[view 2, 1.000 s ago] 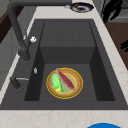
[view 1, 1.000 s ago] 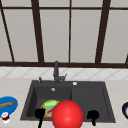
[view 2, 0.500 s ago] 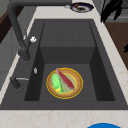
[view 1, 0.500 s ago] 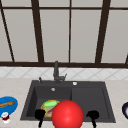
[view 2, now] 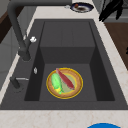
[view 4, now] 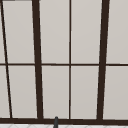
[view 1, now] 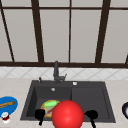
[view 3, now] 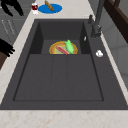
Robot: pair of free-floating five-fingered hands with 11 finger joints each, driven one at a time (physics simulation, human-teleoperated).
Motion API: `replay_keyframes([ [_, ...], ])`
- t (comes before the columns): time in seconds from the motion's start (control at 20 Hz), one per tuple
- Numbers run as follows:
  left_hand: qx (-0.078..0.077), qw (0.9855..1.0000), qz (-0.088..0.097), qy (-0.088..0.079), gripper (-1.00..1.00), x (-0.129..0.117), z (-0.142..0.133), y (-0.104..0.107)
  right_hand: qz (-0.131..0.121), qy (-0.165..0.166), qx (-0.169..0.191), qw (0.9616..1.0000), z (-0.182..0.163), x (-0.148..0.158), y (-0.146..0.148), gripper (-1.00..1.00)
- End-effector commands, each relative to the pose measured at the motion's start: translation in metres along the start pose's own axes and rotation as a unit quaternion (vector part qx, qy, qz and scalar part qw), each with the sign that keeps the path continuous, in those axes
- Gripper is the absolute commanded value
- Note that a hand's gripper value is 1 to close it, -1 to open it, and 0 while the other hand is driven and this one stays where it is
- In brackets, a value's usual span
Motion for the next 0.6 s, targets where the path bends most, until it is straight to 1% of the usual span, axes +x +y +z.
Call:
replay_keyframes([
  [0.0, 0.0, 1.0, 0.0, 0.0, 0.0, 0.0, 0.0, 0.0, 0.022, -0.028, -0.053, 0.9979, -0.003, 0.003, -0.002, -1.0],
  [0.1, 0.001, 1.0, -0.001, 0.0, 0.0, 0.0, 0.0, 0.0, 0.024, -0.035, -0.082, 0.9957, -0.005, 0.002, -0.002, -1.0],
  [0.15, 0.001, 1.0, -0.001, 0.001, 0.0, 0.0, 0.0, 0.0, 0.024, -0.036, -0.089, 0.9951, -0.009, 0.004, -0.004, -1.0],
  [0.25, 0.001, 1.0, -0.002, 0.001, 0.0, 0.0, 0.0, 0.0, 0.024, -0.034, -0.099, 0.9942, -0.017, 0.008, -0.011, -1.0],
  [0.4, 0.002, 1.0, -0.002, 0.001, 0.0, 0.0, 0.0, 0.0, 0.025, -0.017, -0.111, 0.9934, -0.039, 0.017, -0.023, -1.0],
  [0.55, 0.002, 1.0, -0.003, 0.002, 0.0, 0.0, 0.0, 0.0, 0.03, -0.016, -0.126, 0.9914, -0.056, 0.023, -0.035, -1.0],
])
